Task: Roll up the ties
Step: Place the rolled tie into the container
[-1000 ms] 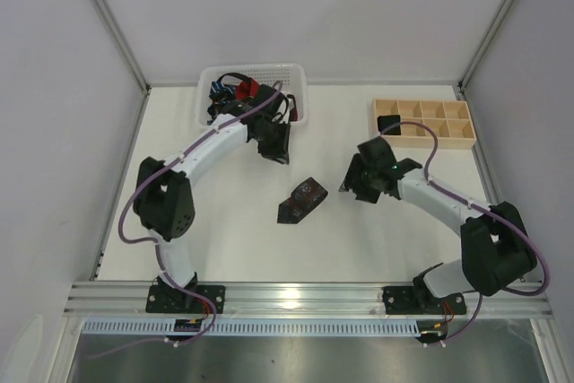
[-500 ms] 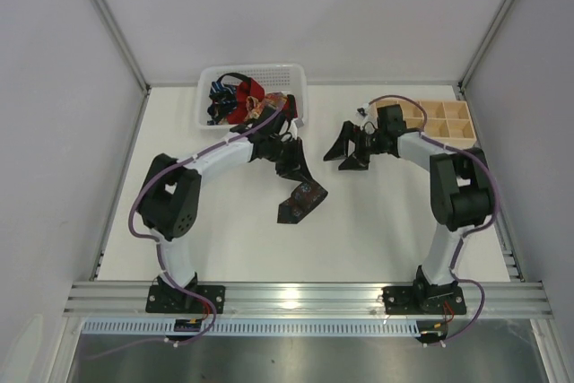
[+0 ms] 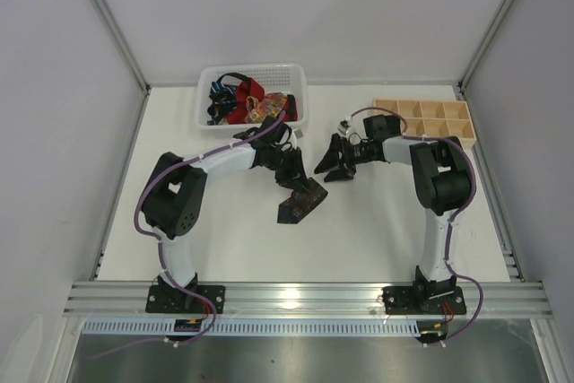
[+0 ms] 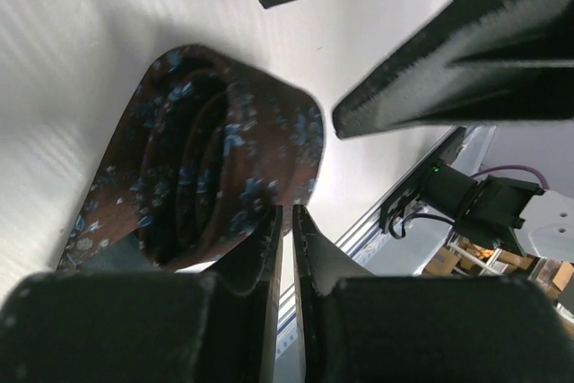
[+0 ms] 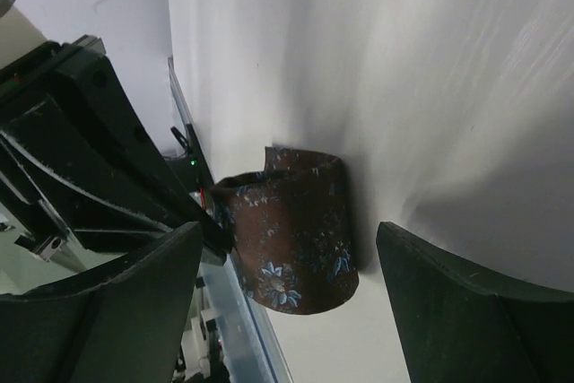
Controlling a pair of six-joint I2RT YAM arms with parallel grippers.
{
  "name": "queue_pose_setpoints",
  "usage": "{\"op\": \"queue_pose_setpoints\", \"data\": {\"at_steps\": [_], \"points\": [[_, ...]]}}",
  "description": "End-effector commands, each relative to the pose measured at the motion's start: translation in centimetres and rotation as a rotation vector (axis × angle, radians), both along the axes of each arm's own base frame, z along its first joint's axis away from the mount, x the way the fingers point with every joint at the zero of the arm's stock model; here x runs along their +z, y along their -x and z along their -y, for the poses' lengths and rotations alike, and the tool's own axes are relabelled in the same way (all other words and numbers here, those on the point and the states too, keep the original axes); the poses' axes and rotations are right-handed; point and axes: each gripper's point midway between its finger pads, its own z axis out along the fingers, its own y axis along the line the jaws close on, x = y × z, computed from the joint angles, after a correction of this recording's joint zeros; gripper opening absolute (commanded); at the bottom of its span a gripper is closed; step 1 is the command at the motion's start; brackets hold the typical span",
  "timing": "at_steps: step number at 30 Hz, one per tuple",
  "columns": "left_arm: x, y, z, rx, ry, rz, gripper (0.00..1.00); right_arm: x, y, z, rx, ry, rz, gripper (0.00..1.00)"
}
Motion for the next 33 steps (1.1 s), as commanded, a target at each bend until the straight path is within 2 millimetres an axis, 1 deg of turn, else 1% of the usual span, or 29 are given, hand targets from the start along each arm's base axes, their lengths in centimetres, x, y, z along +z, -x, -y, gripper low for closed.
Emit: {"op": "queue_pose_setpoints", "data": {"at_steps": [1,6,9,10,11,13,14,15,17,19,20,23,25,26,27,28,29,30,31,33], "points": [[-0.2,1.1,-0.3,-0.021,-0.006,0.001,0.13,0.2,1.4,-0.6,0.044,-0.031,0.024,0.85],[-1.4,1.8,-1.5,-0.025,-0.052,-0.003,0.13,-0.9,2.4,-1.1,0.055,-0.013,-0.009,0.84],[-1.7,2.1,-1.9,-0.029,-0.063,-0.009,0.12,-1.0,2.9,-1.4,0.062,-0.026,-0.023,0.83],[-1.7,2.2,-2.0,-0.032,-0.065,-0.004,0.12,-1.1,3.4,-1.5,0.065,-0.027,-0.036,0.83],[-1.5,2.3,-2.0,-0.034,-0.064,0.0,0.12,-0.9,3.5,-1.6,0.067,-0.034,-0.023,0.83],[-1.8,2.6,-2.3,-0.038,-0.074,-0.001,0.12,-1.0,4.4,-2.0,0.068,-0.043,-0.053,0.83],[-2.0,2.8,-2.5,-0.038,-0.08,-0.006,0.12,-0.8,4.2,-2.4,0.074,-0.056,-0.023,0.83],[-2.1,2.8,-2.7,-0.037,-0.081,-0.009,0.12,-0.7,4.5,-2.6,0.082,-0.057,-0.024,0.82],[-2.3,3.0,-3.1,-0.038,-0.086,-0.01,0.12,-0.9,5.4,-3.2,0.098,-0.051,-0.035,0.82],[-2.3,3.1,-3.4,-0.04,-0.091,-0.007,0.12,-0.5,6.0,-4.0,0.113,-0.058,-0.023,0.82],[-2.4,3.0,-3.7,-0.037,-0.093,-0.01,0.12,-0.7,6.4,-4.0,0.106,-0.052,-0.041,0.82],[-2.7,3.3,-4.0,-0.045,-0.099,-0.012,0.12,-0.4,6.2,-4.4,0.097,-0.048,-0.01,0.82],[-2.9,3.3,-4.3,-0.042,-0.101,-0.018,0.11,-0.6,5.9,-4.4,0.103,-0.039,-0.019,0.82],[-3.0,3.2,-4.4,-0.039,-0.1,-0.016,0.12,-0.4,5.3,-4.6,0.116,-0.042,0.011,0.82],[-3.0,3.1,-4.4,-0.039,-0.098,-0.015,0.12,-0.9,5.2,-4.5,0.127,-0.035,0.009,0.81],[-3.1,3.0,-4.5,-0.038,-0.102,-0.015,0.11,-1.2,5.7,-4.2,0.137,-0.02,-0.031,0.81],[-3.2,3.0,-4.6,-0.037,-0.104,-0.015,0.11,-1.3,5.6,-4.2,0.147,-0.02,-0.031,0.81],[-3.3,3.0,-4.6,-0.037,-0.102,-0.015,0.11,-1.0,5.0,-4.4,0.17,-0.025,0.011,0.8],[-3.4,3.0,-4.6,-0.038,-0.103,-0.018,0.11,-1.2,5.6,-4.4,0.189,-0.023,-0.027,0.79],[-3.6,3.0,-4.6,-0.039,-0.1,-0.02,0.11,-1.1,5.7,-4.7,0.218,-0.023,-0.013,0.79]]}}
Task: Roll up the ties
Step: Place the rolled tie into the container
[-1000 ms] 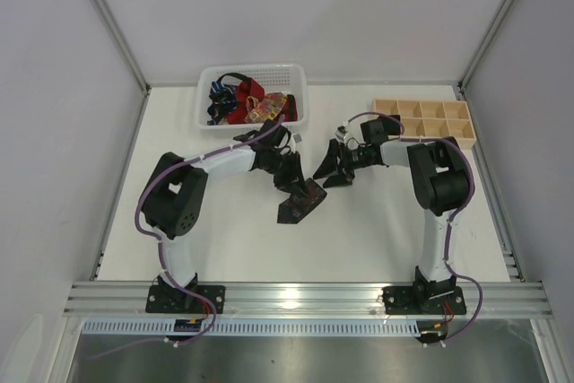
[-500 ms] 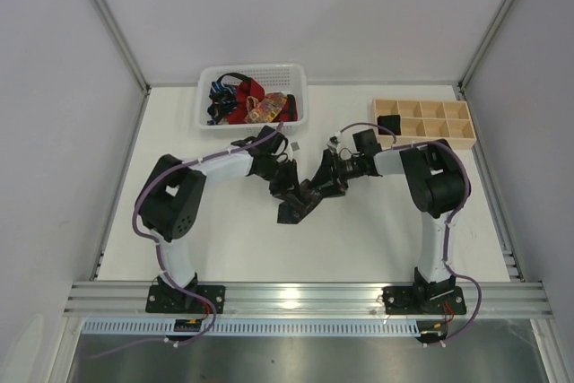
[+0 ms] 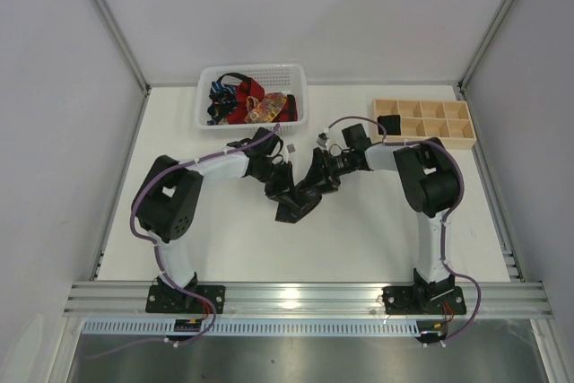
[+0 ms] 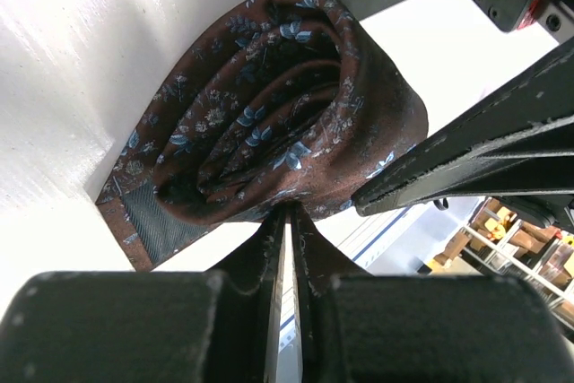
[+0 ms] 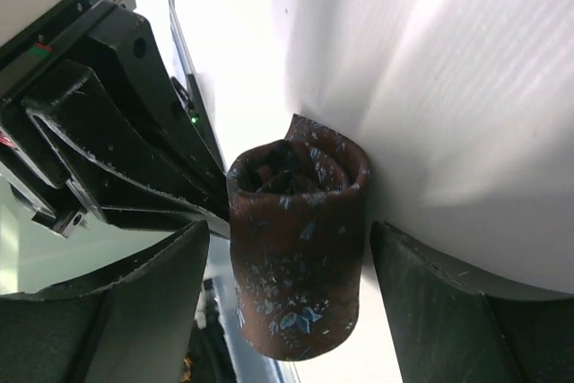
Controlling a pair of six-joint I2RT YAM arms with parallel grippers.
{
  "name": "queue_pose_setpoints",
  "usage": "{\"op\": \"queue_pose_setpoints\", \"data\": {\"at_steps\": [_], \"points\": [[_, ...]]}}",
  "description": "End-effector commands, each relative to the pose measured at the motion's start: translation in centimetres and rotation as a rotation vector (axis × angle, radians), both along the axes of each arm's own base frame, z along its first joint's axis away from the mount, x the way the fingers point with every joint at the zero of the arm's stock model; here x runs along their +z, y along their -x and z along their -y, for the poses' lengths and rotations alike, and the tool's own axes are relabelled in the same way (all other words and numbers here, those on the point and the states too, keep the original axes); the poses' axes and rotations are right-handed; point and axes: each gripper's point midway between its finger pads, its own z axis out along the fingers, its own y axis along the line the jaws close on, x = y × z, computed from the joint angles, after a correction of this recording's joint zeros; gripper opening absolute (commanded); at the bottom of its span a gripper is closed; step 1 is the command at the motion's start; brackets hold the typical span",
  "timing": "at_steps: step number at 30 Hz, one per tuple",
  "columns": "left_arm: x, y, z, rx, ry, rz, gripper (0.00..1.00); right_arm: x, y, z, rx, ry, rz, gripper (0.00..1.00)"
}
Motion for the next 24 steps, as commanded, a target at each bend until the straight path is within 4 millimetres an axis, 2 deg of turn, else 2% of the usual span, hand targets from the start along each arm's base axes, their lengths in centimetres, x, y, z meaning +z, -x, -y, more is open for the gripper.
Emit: {"op": "queue_pose_setpoints", "data": {"at_steps": [1,10,13,16,19,20,21,24], "points": [[-0.4,-0.2,-0.9,-0.007,-0.024,0.038,0.11,0.1,0.4,-0.2,0.071,-0.013,0.017,0.79],[-0.3,-0.7,-0.9,-0.004,-0.013,0.045,0.11,-0.8,2.8,-1.6,0.149,-0.019,-0.042,0.67],[-0.5,-0.6,-1.0,-0.001,-0.014,0.037,0.11,-1.0,2.9,-2.0,0.148,-0.007,-0.048,0.6],[-0.4,-0.5,-1.1,0.001,-0.013,0.041,0.11,-1.1,2.6,-2.2,0.121,0.014,-0.053,0.45],[0.3,-0.7,-1.4,0.015,-0.006,0.063,0.15,-0.7,2.1,-2.2,0.082,0.042,-0.047,0.21],[0.5,-0.8,-1.4,0.02,-0.001,0.075,0.17,-0.6,1.9,-2.2,0.066,0.057,-0.044,0.08],[0.7,-0.8,-1.5,0.022,-0.002,0.083,0.19,-0.2,1.6,-2.2,0.043,0.078,-0.035,0.01],[2.2,-0.9,-1.9,0.02,0.006,0.127,0.22,0.2,0.3,-1.3,-0.027,0.17,-0.011,0.0]]}}
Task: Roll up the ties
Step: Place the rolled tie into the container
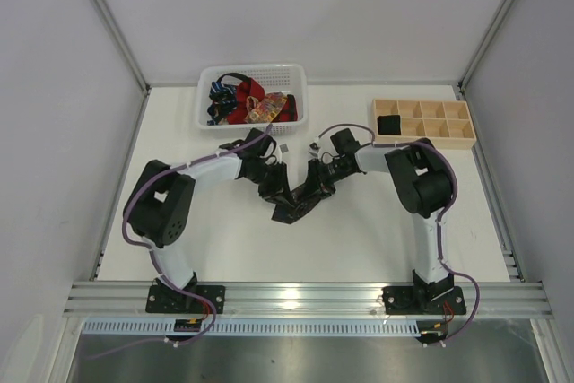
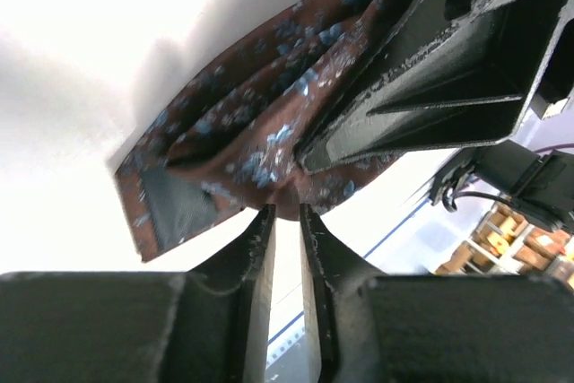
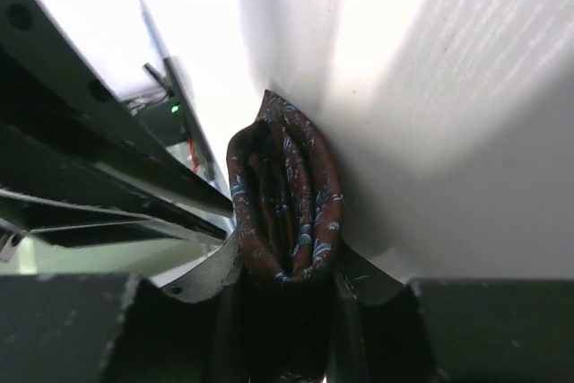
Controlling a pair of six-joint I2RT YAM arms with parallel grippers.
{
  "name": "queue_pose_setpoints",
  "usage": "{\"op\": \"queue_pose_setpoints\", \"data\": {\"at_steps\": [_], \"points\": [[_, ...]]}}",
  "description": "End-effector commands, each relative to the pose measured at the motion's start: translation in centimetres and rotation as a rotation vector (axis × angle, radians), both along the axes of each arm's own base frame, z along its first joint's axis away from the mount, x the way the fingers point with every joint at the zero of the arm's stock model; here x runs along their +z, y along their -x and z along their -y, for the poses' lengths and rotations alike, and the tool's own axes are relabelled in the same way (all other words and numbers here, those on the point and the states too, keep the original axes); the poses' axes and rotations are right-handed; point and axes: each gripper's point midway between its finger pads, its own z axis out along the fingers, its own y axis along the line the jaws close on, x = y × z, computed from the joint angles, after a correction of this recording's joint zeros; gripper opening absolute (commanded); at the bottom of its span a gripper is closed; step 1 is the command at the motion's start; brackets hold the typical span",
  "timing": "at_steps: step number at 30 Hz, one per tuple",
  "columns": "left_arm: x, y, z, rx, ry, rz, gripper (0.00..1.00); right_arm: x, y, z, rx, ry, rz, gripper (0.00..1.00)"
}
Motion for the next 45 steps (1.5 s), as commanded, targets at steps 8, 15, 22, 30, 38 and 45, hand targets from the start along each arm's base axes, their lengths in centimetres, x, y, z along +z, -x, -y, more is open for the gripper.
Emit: {"op": "queue_pose_setpoints", "data": {"at_steps": [8,15,22,30,38,45], "points": [[5.6,-0.1,-1.6,-0.024,0.035,0.212,0.25,5.3,-6.9,8.7,-0.264,0.566,0.301,0.0],[6.2,2.3,-1.5,-0.038,0.136,0.215,0.26,10.8,-10.7,16.5,-0.401,0.8,0.424,0.0],[5.9,4.4,-1.9,-0.069,0.183,0.205,0.27,17.1,-16.1,25.8,-0.647,0.906,0.498,0.0],[5.4,4.1,-1.8,-0.085,0.167,0.192,0.26,18.8,-21.0,32.2,-1.028,0.725,0.32,0.0],[4.7,2.1,-1.4,-0.067,0.115,0.179,0.25,17.4,-26.7,33.4,-1.262,0.529,0.183,0.0],[4.5,1.2,-1.6,-0.057,0.111,0.166,0.25,19.0,-29.9,35.3,-1.399,0.436,0.19,0.0]]}}
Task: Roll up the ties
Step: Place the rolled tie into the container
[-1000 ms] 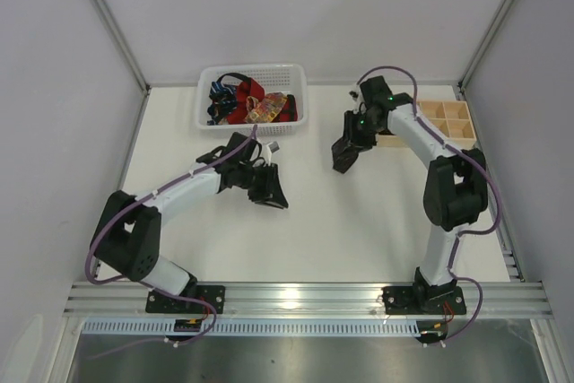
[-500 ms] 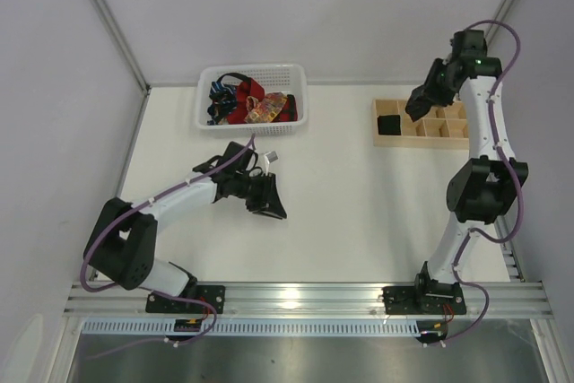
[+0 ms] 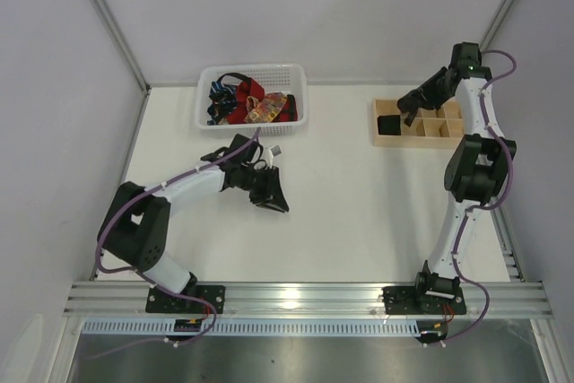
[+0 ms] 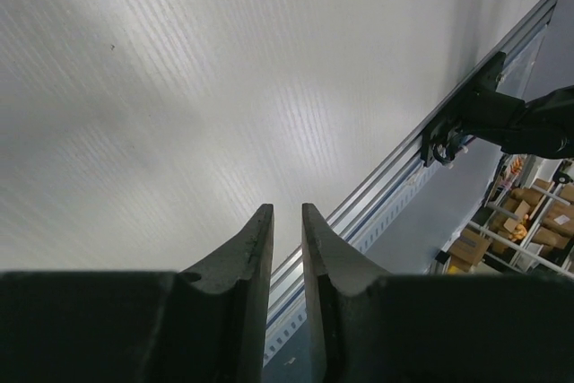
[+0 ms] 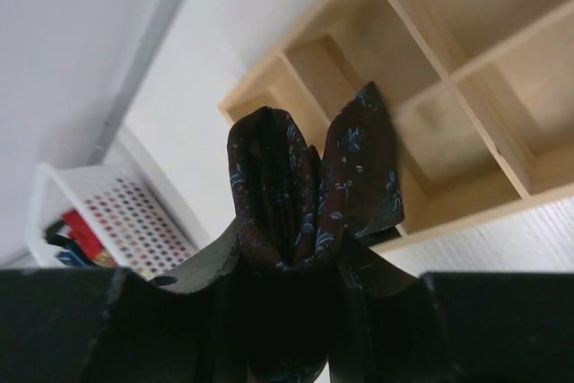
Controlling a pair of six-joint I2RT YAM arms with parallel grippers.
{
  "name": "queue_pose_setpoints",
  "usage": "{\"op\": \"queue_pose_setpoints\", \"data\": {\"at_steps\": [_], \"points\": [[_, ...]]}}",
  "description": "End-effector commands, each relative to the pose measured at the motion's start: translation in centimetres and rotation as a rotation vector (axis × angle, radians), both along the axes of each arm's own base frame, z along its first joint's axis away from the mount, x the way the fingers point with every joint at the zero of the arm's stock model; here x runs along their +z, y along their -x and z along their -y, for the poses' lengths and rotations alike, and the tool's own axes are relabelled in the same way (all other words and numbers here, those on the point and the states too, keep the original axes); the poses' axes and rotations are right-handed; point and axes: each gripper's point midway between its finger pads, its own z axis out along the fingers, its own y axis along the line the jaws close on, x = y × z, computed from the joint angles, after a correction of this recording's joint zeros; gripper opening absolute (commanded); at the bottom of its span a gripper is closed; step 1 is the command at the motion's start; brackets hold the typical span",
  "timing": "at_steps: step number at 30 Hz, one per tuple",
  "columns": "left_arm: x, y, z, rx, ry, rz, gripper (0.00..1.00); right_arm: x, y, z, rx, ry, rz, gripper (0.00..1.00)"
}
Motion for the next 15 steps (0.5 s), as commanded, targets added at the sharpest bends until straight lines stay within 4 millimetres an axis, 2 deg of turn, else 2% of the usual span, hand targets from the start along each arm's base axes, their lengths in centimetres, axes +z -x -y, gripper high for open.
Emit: {"op": "queue_pose_setpoints", "data": {"at_steps": [1,2,5,8,10,15], "points": [[1.1,-1.8,0.1,-0.007,0.017,0.057,0.25,7.0,-3.3,1.8,-0.08,-0.025,0.191,0.0],[1.2,-2.0,0.0,-0.004,0.016,0.057,0.24,5.8,-3.3,2.0,-0.086,-0.034,0.157,0.0],[1.1,-2.2,-0.1,-0.003,0.015,0.059,0.25,4.3,-2.6,2.4,-0.091,-0.051,0.109,0.0],[0.7,-2.3,-0.1,-0.003,0.019,0.042,0.25,4.1,-2.5,2.6,-0.057,-0.064,0.124,0.0],[0.6,-2.4,-0.1,-0.003,0.024,0.038,0.24,3.0,-1.7,2.7,-0.03,-0.096,0.074,0.0],[0.4,-2.2,-0.1,-0.004,0.025,0.034,0.24,2.6,0.7,2.9,0.103,-0.133,0.043,0.0]]}}
